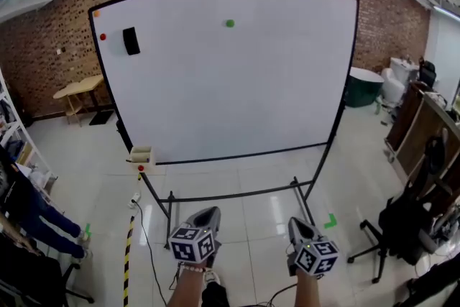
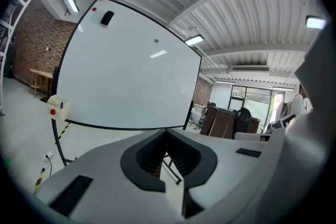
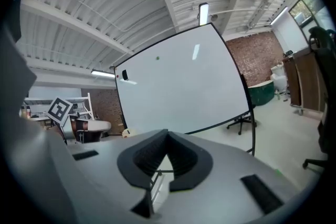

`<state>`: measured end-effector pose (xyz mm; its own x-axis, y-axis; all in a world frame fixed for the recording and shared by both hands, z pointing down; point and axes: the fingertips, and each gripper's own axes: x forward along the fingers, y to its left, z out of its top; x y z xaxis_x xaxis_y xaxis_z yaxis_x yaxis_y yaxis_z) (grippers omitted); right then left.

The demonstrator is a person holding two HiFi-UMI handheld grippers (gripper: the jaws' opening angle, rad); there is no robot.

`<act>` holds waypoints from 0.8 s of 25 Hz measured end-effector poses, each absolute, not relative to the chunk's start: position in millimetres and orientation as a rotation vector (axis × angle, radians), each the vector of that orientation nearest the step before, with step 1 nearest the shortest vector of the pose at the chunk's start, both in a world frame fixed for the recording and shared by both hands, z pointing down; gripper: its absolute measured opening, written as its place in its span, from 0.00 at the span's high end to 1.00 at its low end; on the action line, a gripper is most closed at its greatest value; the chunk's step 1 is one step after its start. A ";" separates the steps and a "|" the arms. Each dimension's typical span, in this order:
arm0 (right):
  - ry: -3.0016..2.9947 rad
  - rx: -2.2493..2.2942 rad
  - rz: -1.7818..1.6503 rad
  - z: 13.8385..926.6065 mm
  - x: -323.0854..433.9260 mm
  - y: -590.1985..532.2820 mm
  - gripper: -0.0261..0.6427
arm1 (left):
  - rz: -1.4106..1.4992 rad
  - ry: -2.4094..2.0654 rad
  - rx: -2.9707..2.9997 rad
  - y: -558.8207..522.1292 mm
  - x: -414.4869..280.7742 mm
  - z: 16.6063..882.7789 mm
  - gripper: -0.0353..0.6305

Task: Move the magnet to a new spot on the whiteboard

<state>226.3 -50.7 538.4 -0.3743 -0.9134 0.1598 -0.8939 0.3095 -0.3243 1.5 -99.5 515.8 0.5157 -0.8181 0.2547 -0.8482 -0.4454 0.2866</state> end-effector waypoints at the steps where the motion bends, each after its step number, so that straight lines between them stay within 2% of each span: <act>1: 2.494 -1.739 -0.558 538.8 225.6 -63.2 0.95 | 0.114 -1.368 2.389 -113.4 1.4 516.8 0.95; 10: 2.489 -1.784 -0.420 492.7 178.8 -202.1 0.95 | 0.105 -1.376 2.424 -258.5 -38.3 479.2 0.95; 20: 2.483 -1.827 -0.392 477.1 133.9 -302.0 0.95 | 0.102 -1.285 2.484 -359.9 -62.1 462.3 0.95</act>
<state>133.9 -302.0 477.1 -0.3084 -0.9436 0.1207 -0.9348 0.2772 -0.2220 -62.1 -359.9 462.3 0.5881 -0.7790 0.2176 -0.8036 -0.5322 0.2663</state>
